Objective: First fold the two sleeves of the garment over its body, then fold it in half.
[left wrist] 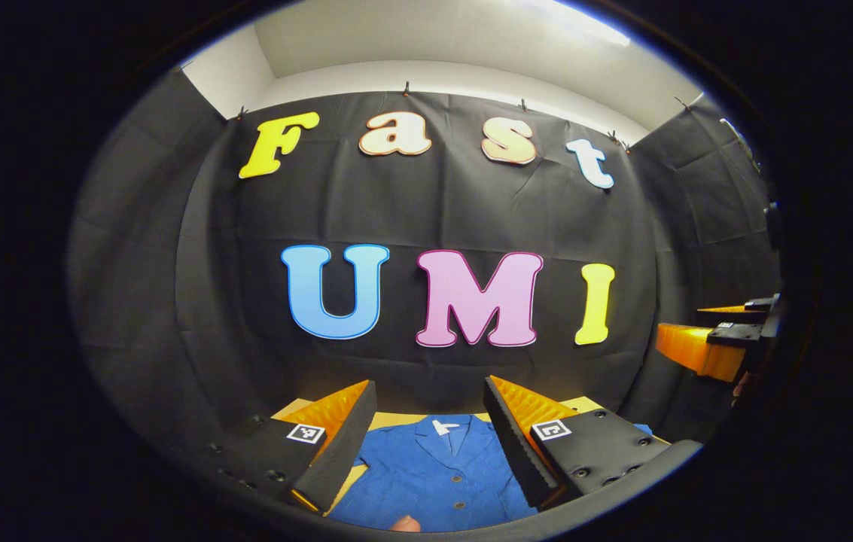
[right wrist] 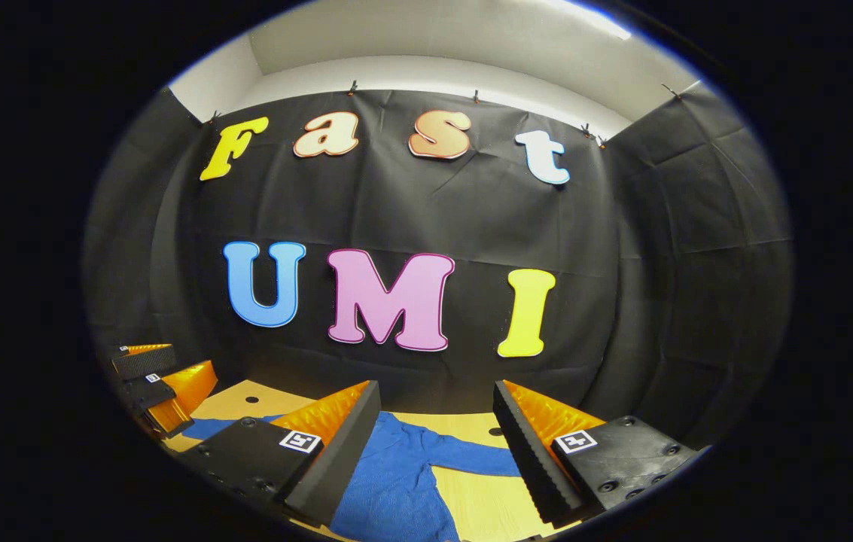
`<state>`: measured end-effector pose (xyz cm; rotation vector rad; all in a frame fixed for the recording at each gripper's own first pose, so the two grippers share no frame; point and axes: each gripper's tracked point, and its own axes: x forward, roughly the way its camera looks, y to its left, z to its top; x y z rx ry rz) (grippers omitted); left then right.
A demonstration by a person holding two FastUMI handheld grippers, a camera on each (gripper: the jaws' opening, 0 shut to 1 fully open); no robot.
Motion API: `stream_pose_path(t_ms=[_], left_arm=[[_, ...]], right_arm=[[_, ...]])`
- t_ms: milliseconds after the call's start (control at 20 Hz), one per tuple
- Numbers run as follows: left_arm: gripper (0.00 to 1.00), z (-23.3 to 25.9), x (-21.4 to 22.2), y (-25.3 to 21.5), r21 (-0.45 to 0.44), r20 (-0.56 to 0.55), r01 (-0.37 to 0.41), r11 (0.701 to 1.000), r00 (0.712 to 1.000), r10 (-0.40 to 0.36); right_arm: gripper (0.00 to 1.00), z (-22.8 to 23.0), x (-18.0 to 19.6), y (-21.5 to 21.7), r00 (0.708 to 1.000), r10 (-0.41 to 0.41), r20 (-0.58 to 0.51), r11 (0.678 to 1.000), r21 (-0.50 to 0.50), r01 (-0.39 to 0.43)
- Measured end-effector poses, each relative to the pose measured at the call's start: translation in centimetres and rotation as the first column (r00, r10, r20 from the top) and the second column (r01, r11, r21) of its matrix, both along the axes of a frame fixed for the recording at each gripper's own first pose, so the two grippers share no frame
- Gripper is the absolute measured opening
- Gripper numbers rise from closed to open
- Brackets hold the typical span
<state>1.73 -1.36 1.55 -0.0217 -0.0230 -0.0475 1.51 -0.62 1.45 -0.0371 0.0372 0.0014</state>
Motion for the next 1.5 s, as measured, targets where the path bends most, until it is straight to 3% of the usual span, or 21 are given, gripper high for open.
stream_pose_path(t_ms=[200,300,400,600,700,850,950,1150,1400,1500], left_arm=[[0.84,-0.4,0.8,0.4,0.026,-0.005,0.029,0.999,1.000,-0.029],[0.82,-1.1,1.2,0.7,0.012,-0.026,0.044,0.999,0.999,-0.044],[0.82,-1.6,1.3,0.9,-0.005,-0.035,0.046,0.999,0.998,-0.046],[0.84,-2.7,1.6,1.1,0.011,-0.055,0.039,0.999,0.998,-0.038],[0.84,-3.4,2.1,1.3,0.034,-0.067,0.022,0.999,0.998,-0.019],[0.82,-4.8,3.3,0.9,0.027,-0.113,-0.006,1.000,0.994,0.009],[0.82,-5.8,4.3,0.7,0.024,-0.168,-0.038,0.999,0.985,0.042],[0.81,-6.2,6.5,0.0,0.044,-0.182,-0.099,0.994,0.978,0.105],[0.82,-9.0,9.0,-1.8,0.083,-0.256,-0.154,0.985,0.951,0.171],[0.82,-9.8,9.4,-2.4,0.090,-0.273,-0.168,0.982,0.944,0.186]], right_arm=[[0.96,0.3,3.3,-0.9,0.995,0.067,-0.074,0.998,0.014,-0.067],[0.96,0.0,5.9,-3.2,0.980,0.080,-0.184,0.992,0.113,-0.059],[0.96,-0.8,8.9,-6.5,0.961,0.067,-0.267,0.988,0.152,-0.027],[0.96,-5.9,13.6,-15.4,0.882,-0.063,-0.467,0.980,0.137,0.143],[0.96,-9.9,15.5,-19.9,0.809,-0.145,-0.570,0.975,0.058,0.216],[0.98,-17.6,16.4,-24.6,0.651,-0.160,-0.742,0.971,-0.001,0.238],[0.98,-23.4,16.3,-26.8,0.491,-0.172,-0.854,0.967,-0.050,0.251],[0.99,-33.6,16.5,-30.7,0.262,-0.129,-0.957,0.945,-0.038,0.326],[0.99,-43.2,15.2,-34.6,0.045,-0.098,-0.994,0.909,-0.071,0.410],[0.99,-45.2,15.2,-35.3,0.008,-0.081,-0.997,0.891,-0.069,0.449]])
